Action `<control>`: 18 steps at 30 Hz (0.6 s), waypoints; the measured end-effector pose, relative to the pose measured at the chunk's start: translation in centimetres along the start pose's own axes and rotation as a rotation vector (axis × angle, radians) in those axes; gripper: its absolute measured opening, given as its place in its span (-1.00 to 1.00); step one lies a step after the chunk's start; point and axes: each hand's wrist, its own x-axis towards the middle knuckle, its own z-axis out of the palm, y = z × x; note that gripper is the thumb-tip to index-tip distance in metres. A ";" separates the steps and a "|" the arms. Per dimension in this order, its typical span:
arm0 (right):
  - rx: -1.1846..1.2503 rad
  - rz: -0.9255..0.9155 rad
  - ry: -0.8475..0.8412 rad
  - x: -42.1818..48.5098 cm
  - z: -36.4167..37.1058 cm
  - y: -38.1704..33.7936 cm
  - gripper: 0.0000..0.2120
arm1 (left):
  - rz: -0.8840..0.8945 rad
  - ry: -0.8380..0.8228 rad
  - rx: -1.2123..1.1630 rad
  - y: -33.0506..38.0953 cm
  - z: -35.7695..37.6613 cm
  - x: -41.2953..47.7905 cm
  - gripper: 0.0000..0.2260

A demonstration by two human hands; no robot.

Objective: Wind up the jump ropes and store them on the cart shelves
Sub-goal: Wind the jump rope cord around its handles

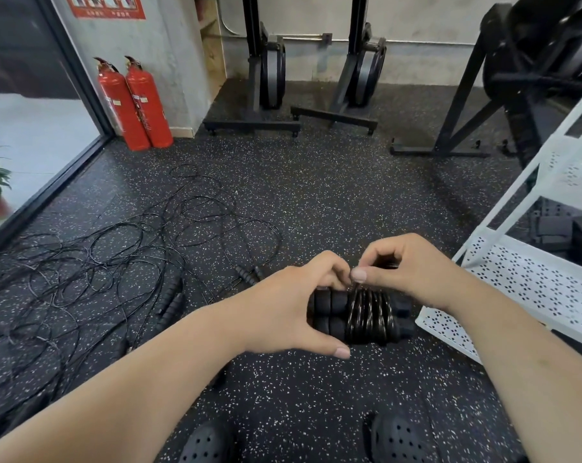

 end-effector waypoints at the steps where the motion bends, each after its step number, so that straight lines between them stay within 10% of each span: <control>1: 0.055 0.035 -0.009 0.1 0.1 0.4 -0.68 | -0.012 0.016 -0.063 0.2 0.1 -0.2 -0.32; 9: -0.247 0.313 -0.018 1.6 2.8 2.1 -0.61 | -0.059 0.144 -0.311 -0.4 0.3 0.3 -0.37; 18: -0.463 0.157 -0.118 1.0 5.5 0.0 -0.59 | -0.303 0.496 -0.049 -4.9 -1.3 1.7 -0.40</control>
